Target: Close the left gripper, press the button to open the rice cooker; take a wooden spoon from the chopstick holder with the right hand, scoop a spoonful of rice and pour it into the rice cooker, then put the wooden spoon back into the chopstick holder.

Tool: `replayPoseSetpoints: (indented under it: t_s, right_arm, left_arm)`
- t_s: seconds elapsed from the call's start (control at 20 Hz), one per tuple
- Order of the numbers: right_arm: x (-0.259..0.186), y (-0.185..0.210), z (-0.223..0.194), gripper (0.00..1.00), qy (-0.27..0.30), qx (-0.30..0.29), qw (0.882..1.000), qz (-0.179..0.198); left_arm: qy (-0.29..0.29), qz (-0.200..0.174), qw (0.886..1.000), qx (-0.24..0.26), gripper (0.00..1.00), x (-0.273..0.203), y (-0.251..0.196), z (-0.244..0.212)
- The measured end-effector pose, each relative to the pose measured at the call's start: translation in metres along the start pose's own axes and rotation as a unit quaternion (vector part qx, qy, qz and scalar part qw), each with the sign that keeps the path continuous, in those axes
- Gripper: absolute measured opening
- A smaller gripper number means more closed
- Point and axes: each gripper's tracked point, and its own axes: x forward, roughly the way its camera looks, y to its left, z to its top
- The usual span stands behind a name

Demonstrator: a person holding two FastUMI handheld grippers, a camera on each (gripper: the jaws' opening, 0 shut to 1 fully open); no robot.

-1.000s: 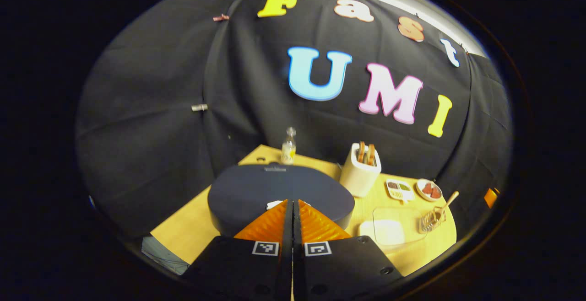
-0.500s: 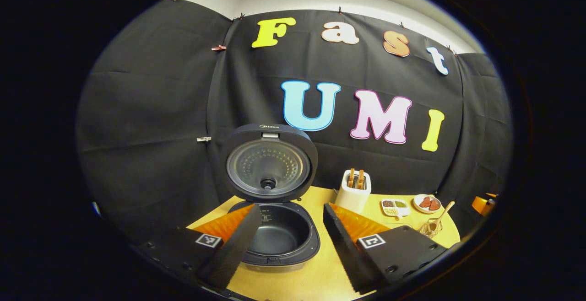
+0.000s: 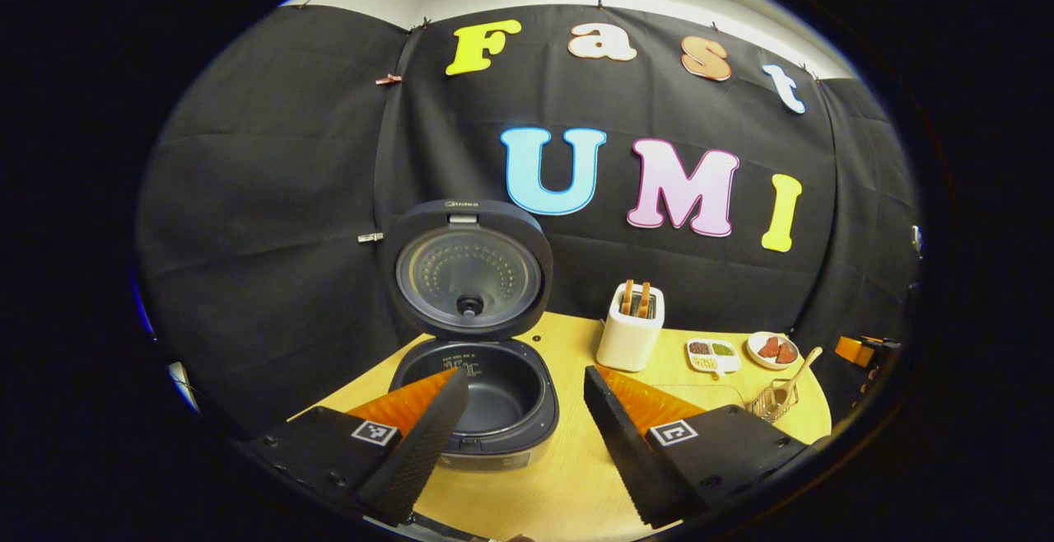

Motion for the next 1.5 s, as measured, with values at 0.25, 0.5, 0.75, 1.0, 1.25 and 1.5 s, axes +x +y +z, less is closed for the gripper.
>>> replayPoseSetpoints:
  t_s: [0.25,0.5,0.75,1.0,1.25,1.5]
  right_arm:
    - [0.056,-0.027,-0.019,0.98,0.035,0.016,0.999,-0.010]
    - [0.103,-0.044,-0.051,0.98,0.080,0.027,0.996,-0.016]
    - [0.134,-0.051,-0.078,0.98,0.118,0.030,0.993,-0.008]
    - [0.161,-0.051,-0.099,0.98,0.142,0.057,0.988,-0.007]
    - [0.177,-0.045,-0.110,0.84,0.156,0.101,0.983,-0.003]
    - [0.173,-0.039,-0.111,0.49,0.170,0.113,0.979,-0.005]
  left_arm:
    - [0.019,0.030,0.999,-0.009,0.95,-0.010,-0.014,-0.019]
    - [0.046,0.070,0.996,-0.019,0.95,-0.022,-0.021,-0.044]
    - [0.065,0.086,0.994,-0.021,0.95,-0.033,-0.034,-0.061]
    - [0.076,0.085,0.993,-0.013,0.95,-0.036,-0.049,-0.069]
    - [0.094,0.076,0.993,-0.009,0.95,-0.038,-0.067,-0.086]
    - [0.096,0.064,0.993,-0.013,0.95,-0.039,-0.079,-0.091]
